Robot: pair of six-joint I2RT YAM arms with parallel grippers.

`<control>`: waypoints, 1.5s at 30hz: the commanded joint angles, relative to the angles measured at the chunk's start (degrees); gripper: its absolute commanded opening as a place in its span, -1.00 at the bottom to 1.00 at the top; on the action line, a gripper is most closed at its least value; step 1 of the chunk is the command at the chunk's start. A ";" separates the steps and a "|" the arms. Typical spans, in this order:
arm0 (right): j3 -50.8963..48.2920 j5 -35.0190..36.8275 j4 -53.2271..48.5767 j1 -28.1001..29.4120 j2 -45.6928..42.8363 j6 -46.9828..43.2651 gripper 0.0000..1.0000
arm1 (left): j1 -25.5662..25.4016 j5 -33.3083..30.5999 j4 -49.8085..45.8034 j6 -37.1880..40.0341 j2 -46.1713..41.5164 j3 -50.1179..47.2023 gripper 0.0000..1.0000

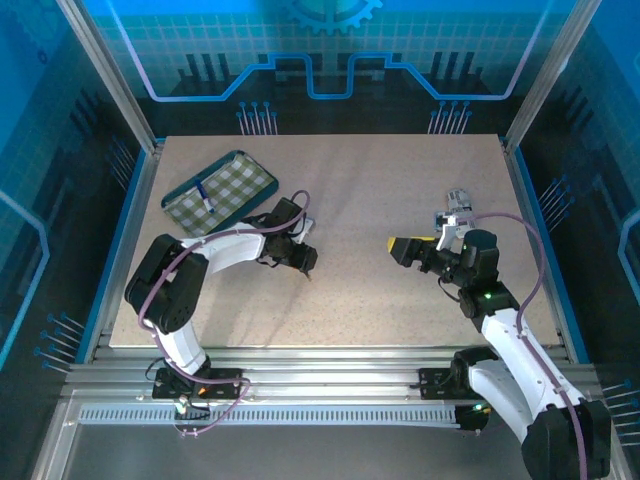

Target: Remove the keys from the keyring

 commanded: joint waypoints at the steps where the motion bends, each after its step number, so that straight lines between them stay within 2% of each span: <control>1: -0.29 -1.12 1.20 0.87 -0.16 0.18 0.81 | -1.08 -1.97 -2.51 1.68 1.54 -0.24 0.00; 6: -0.36 -1.10 1.03 0.86 -0.60 0.15 0.81 | -1.72 -3.07 -2.51 1.69 2.36 -0.25 -0.05; 9: -0.39 -1.04 0.91 0.87 -0.84 0.18 0.82 | -2.05 -3.67 -3.07 1.73 3.09 0.02 -0.26; 11: -0.40 -0.87 0.72 0.81 -1.02 0.05 0.82 | -2.29 -4.29 -3.07 1.67 2.63 -0.14 -0.31; 15: -0.72 -0.84 1.06 0.86 -1.04 0.17 0.82 | -2.51 -6.18 -2.87 1.20 0.38 -0.89 -0.12; 27: -1.28 -1.39 3.05 0.81 -0.20 1.02 0.82 | -2.47 -6.74 -1.30 0.51 -4.28 -3.49 -0.12; 35: -1.50 -1.65 3.76 0.82 0.30 1.41 0.82 | -2.95 -5.84 -0.31 0.51 -1.63 -3.10 -0.11; 41: -1.36 -1.21 2.73 0.83 -0.42 0.92 0.82 | -2.95 -6.25 0.96 0.81 0.25 -2.97 -0.16; 45: -1.34 -0.96 2.61 0.81 -0.43 0.75 0.82 | -3.21 -7.39 1.83 0.71 0.82 -3.29 -0.33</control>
